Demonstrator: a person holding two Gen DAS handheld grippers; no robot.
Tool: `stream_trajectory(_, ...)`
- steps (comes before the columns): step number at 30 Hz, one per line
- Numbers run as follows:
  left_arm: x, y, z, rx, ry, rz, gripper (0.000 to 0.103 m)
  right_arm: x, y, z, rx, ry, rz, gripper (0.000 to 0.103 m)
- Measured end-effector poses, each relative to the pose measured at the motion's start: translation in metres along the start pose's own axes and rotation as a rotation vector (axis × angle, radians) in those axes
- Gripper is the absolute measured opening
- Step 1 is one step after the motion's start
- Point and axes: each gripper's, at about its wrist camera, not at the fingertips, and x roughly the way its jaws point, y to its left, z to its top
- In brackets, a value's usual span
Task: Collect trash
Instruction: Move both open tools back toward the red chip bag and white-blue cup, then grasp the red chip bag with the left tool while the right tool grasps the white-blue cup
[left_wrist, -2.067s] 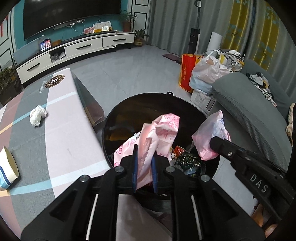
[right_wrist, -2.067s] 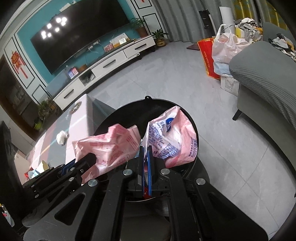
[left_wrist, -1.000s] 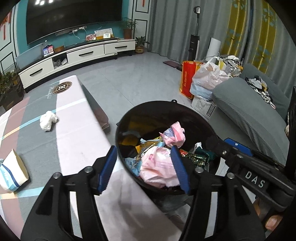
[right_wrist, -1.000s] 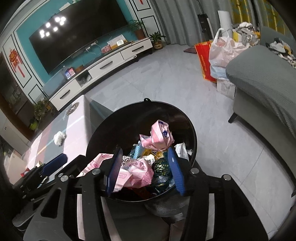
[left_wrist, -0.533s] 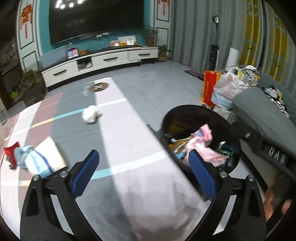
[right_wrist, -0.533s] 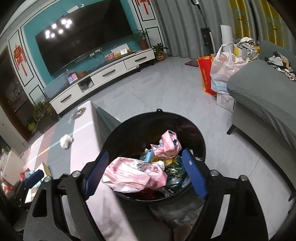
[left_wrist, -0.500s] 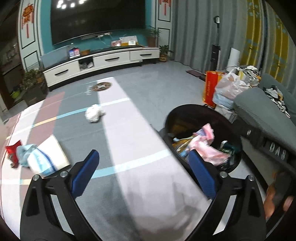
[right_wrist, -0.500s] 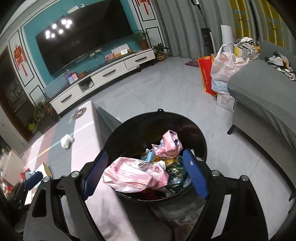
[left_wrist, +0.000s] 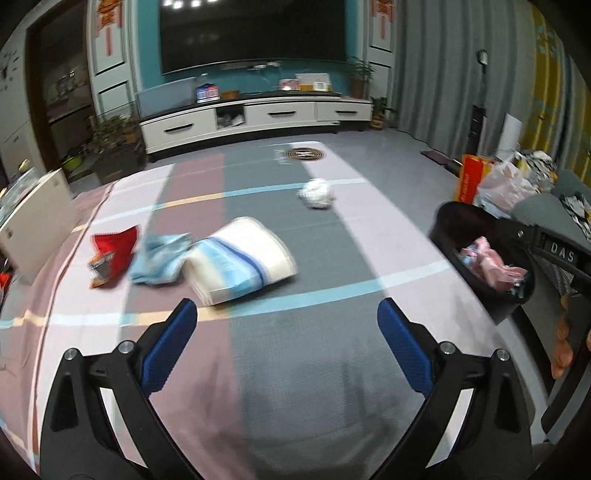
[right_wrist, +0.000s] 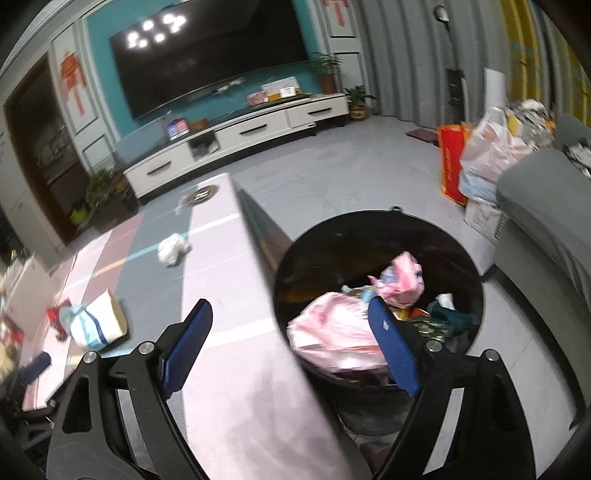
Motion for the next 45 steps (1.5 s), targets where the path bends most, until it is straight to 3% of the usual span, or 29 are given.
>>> stream_trajectory(2,-0.003,0.018,-0.002,-0.038,-0.006,0.015,0.098,0.003,0.009,-0.003,-0.027,0.006,0.005,0.085)
stream_trajectory(8,-0.006,0.091,-0.006,-0.289,0.001,0.008,0.098,0.013,0.034,-0.009,-0.100,0.019,0.042,0.085)
stream_trajectory(17,-0.001,0.150,-0.018,-0.490,0.011,-0.003,0.098,0.024,0.092,-0.020,-0.237,0.055,0.185,0.085)
stream_trajectory(26,0.000,0.164,-0.020,-0.486,0.001,0.037,0.098,0.027,0.149,-0.036,-0.350,0.077,0.294,0.085)
stream_trajectory(33,0.013,0.182,-0.009,-0.400,-0.039,0.188,0.098,0.036,0.176,-0.048,-0.395,0.099,0.336,0.085)
stream_trajectory(37,0.025,0.189,0.002,-0.325,-0.047,0.171,0.098,0.046,0.192,-0.044,-0.422,0.115,0.397,0.085)
stream_trajectory(43,0.048,0.206,0.009,-0.273,-0.024,0.151,0.098,0.070,0.210,-0.039,-0.381,0.172,0.476,0.096)
stream_trajectory(45,0.057,0.208,0.011,-0.239,-0.013,0.148,0.098,0.075,0.215,-0.037,-0.374,0.164,0.462,0.100)
